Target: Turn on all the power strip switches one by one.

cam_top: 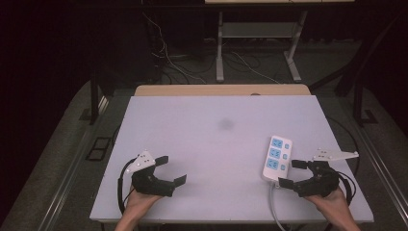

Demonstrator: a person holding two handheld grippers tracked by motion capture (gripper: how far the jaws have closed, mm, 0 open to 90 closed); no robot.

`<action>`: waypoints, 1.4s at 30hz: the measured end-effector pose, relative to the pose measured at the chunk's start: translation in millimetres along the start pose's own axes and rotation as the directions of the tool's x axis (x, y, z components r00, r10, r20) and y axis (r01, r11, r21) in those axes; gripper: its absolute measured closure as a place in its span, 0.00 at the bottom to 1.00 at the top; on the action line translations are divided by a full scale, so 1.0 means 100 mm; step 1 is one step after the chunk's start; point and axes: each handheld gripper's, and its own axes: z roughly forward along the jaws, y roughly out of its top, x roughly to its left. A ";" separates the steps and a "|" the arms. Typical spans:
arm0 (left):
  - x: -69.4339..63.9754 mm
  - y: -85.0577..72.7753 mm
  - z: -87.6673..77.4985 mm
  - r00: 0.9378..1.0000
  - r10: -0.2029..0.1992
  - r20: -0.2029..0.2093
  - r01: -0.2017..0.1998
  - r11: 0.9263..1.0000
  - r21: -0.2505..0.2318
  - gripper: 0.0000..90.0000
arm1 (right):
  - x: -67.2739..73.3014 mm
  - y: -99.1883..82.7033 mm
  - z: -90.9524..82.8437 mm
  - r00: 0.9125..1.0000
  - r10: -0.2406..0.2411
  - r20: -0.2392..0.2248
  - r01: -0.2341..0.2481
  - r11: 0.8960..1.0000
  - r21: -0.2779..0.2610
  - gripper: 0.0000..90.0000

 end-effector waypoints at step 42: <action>-0.01 -0.01 0.03 0.999 -0.022 0.034 0.022 1.000 0.003 0.00 | -0.29 0.42 0.04 0.996 -0.089 0.021 0.083 0.972 0.219 0.00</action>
